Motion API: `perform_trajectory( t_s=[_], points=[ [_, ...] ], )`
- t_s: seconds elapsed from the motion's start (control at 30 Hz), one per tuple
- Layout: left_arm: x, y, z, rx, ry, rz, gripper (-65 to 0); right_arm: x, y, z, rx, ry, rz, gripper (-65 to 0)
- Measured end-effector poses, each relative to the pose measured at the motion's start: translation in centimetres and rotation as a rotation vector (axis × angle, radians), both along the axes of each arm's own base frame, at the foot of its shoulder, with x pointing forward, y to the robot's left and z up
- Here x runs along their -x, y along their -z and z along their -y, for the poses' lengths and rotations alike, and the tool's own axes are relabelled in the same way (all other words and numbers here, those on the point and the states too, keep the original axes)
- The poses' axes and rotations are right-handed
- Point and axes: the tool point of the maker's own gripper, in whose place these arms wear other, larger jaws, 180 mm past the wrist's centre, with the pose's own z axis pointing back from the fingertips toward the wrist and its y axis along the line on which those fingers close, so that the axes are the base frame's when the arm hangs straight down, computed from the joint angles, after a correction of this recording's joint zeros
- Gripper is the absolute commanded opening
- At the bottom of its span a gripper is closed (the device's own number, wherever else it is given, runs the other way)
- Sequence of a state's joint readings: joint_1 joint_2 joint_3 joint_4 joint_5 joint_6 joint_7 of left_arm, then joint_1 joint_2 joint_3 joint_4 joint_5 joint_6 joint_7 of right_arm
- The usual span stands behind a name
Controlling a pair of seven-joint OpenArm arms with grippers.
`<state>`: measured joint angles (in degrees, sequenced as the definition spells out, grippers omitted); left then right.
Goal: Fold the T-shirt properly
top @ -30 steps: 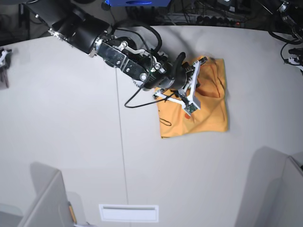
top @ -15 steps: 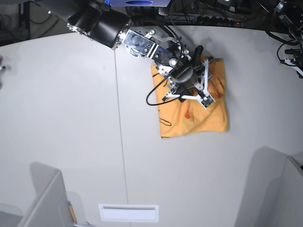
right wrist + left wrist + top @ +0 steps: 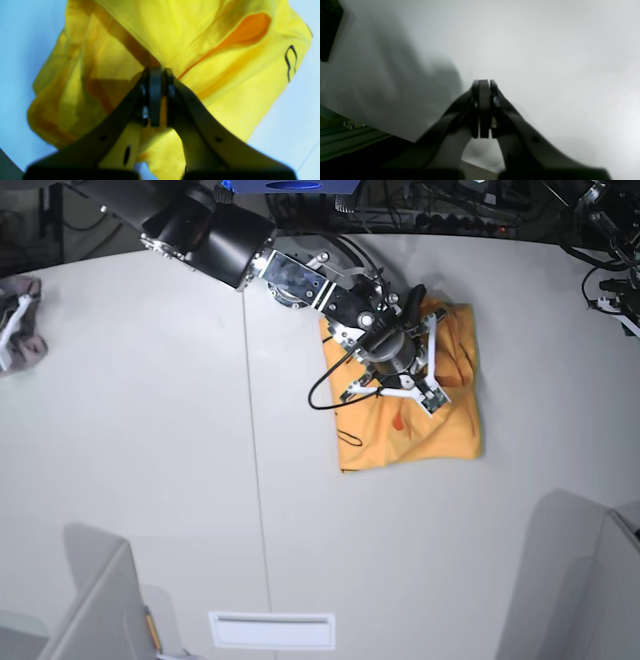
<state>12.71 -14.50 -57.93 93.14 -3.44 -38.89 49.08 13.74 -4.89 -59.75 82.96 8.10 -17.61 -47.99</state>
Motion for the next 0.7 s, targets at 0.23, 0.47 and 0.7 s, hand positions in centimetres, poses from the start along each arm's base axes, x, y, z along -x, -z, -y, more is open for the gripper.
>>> perform_trajectory(
  t_s=[0.23, 0.47, 0.7],
  points=[
    [-0.2, -0.1, 0.0, -0.001, 0.001, 0.004, -65.0, -1.6, -3.4, -2.3, -0.078, -0.022, 0.079, -65.0],
    [-0.2, -0.1, 0.1, -0.002, 0.003, 0.003, -65.0, -5.0, -7.1, -3.2, -0.135, -0.033, 0.221, -65.0],
    [-0.4, -0.1, 0.0, -0.003, 0.0, 0.008, -65.0, -6.4, -8.0, -4.4, -0.211, -0.041, 0.257, -65.0]
  ],
)
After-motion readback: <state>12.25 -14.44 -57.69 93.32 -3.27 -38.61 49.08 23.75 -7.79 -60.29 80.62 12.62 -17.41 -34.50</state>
